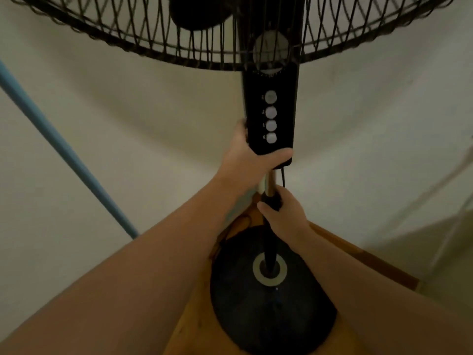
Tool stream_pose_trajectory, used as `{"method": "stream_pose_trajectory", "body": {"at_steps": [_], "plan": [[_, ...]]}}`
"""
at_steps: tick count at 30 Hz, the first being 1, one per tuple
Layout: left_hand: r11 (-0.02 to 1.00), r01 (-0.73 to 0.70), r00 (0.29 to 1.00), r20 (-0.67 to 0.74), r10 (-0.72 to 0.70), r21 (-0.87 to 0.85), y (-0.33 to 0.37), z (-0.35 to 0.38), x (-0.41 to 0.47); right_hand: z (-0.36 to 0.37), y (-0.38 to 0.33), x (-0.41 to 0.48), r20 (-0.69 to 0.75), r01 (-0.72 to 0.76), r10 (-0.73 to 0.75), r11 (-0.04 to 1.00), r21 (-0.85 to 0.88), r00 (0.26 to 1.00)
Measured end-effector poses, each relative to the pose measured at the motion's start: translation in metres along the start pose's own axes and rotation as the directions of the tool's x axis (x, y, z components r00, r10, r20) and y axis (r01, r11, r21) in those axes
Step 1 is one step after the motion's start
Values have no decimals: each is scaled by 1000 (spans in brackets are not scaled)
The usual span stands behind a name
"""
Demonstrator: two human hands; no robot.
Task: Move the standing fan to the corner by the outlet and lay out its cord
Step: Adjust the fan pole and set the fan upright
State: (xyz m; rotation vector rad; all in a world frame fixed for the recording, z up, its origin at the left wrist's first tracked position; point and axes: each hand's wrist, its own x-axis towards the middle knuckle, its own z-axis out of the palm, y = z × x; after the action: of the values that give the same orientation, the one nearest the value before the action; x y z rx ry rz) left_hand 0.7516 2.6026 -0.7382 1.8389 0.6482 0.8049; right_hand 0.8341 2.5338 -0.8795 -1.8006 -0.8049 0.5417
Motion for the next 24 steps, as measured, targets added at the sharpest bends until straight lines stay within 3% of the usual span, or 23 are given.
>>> {"method": "stream_pose_trajectory", "body": {"at_steps": [9, 12, 16, 24], "plan": [[955, -283, 939, -229, 256, -90, -1, 19, 26, 21, 14, 25, -63, 41, -41, 999, 3, 997], [945, -298, 918, -312, 244, -137, -4, 33, 22, 33, 12, 26, -183, 19, -4, 997, 81, 983], [928, -365, 881, -348, 321, -68, -11, 38, 21, 42, 12, 28, -300, 1, 38, 992, 130, 953], [937, -345, 881, -362, 306, -47, -16, 38, 24, 40, 24, 36, -232, 17, 28, 982, 189, 972]]}}
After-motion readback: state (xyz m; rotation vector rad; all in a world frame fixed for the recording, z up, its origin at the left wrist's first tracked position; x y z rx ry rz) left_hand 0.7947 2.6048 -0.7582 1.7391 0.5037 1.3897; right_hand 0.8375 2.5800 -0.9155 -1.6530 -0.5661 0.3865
